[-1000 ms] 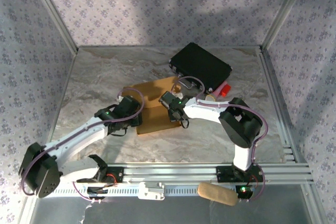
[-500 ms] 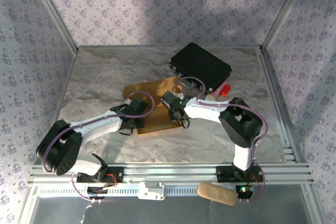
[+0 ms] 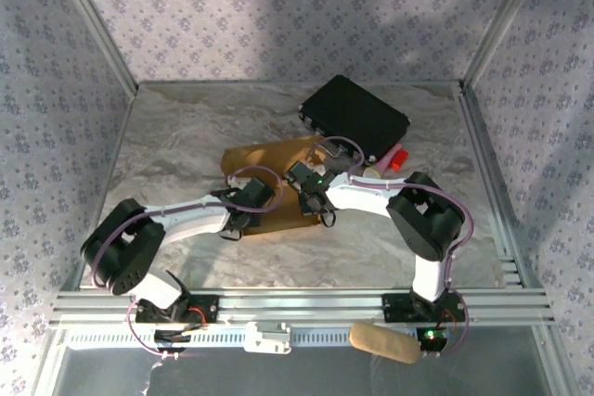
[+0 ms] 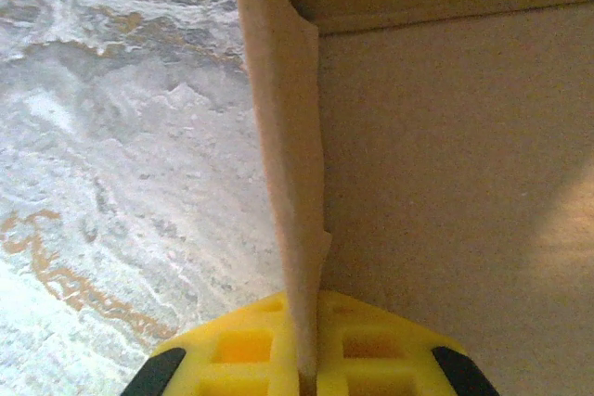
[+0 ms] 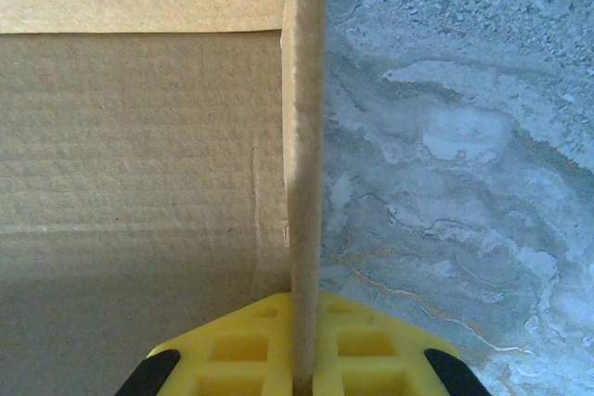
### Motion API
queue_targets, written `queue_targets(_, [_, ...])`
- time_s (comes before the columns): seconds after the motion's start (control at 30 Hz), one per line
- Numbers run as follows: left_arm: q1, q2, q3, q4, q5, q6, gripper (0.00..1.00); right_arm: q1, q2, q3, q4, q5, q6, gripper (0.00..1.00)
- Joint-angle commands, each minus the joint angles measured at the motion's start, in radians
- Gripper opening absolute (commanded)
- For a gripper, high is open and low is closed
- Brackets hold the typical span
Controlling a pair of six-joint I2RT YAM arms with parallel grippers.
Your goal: Fold the paper box
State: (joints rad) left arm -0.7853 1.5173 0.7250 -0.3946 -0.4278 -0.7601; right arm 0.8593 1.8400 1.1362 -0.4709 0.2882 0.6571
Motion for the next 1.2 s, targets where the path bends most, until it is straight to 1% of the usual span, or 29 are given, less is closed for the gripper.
queue_targets(0.0, [-0.032,0.056,0.016,-0.125,-0.122,-0.034,0.0,-0.006,0.001,-0.001,-0.021,0.015,0.004,0.0])
queue_targets(0.1, [-0.043,0.052,0.02,-0.135,-0.127,-0.04,0.0,-0.005,0.002,0.003,-0.024,0.015,0.004,0.0])
queue_targets(0.17, [-0.044,0.032,0.012,-0.12,-0.104,-0.034,0.18,-0.005,0.003,0.005,-0.026,0.017,0.004,0.0])
queue_targets(0.27, [-0.044,-0.015,0.0,-0.099,-0.056,-0.023,0.36,-0.006,0.004,0.005,-0.027,0.019,0.004,0.0])
queue_targets(0.33, [-0.042,-0.039,-0.004,-0.099,-0.031,-0.018,0.41,-0.005,0.005,0.005,-0.023,0.018,0.004,0.0])
queue_targets(0.4, [-0.037,-0.056,-0.008,-0.103,-0.012,-0.017,0.42,-0.005,0.008,0.005,-0.022,0.016,0.006,0.0])
queue_targets(0.47, [-0.035,-0.059,-0.013,-0.102,-0.005,-0.019,0.4,-0.005,0.007,0.005,-0.02,0.014,0.005,0.0])
queue_targets(0.57, [-0.032,-0.04,-0.016,-0.097,0.01,-0.023,0.29,-0.003,0.007,0.007,-0.022,0.014,0.006,0.0])
queue_targets(0.67, [-0.033,-0.005,-0.016,-0.093,0.014,-0.028,0.26,-0.003,0.007,0.006,-0.023,0.016,0.007,0.0])
queue_targets(0.7, [-0.034,0.004,-0.016,-0.095,0.008,-0.032,0.22,-0.003,0.004,0.007,-0.024,0.016,0.007,0.0])
queue_targets(0.73, [-0.033,0.012,-0.02,-0.094,0.003,-0.036,0.16,-0.003,0.004,0.005,-0.025,0.018,0.007,0.0])
queue_targets(0.77, [-0.034,0.018,-0.021,-0.092,-0.004,-0.041,0.07,-0.003,0.002,0.005,-0.025,0.017,0.008,0.0])
queue_targets(0.8, [-0.033,0.024,-0.022,-0.092,-0.01,-0.045,0.0,-0.003,0.001,0.005,-0.025,0.016,0.007,0.0])
queue_targets(0.97, [-0.056,0.019,-0.01,-0.12,-0.079,-0.067,0.0,-0.002,0.007,0.004,-0.025,0.016,0.007,0.0])
queue_targets(1.0, [-0.061,0.009,-0.003,-0.127,-0.078,-0.067,0.08,-0.003,0.008,0.003,-0.023,0.015,0.008,0.0])
queue_targets(1.03, [-0.064,-0.011,0.005,-0.14,-0.08,-0.068,0.3,-0.003,0.011,0.001,-0.021,0.014,0.007,0.0])
queue_targets(1.07, [-0.071,-0.043,0.013,-0.155,-0.083,-0.067,0.45,-0.003,0.014,0.0,-0.019,0.012,0.005,0.0])
queue_targets(1.1, [-0.071,-0.087,0.02,-0.169,-0.08,-0.063,0.52,-0.004,0.016,-0.002,-0.016,0.01,0.0,0.0])
queue_targets(1.17, [-0.062,-0.189,0.038,-0.196,-0.066,-0.031,0.61,-0.005,0.014,-0.007,-0.009,0.008,-0.008,0.0])
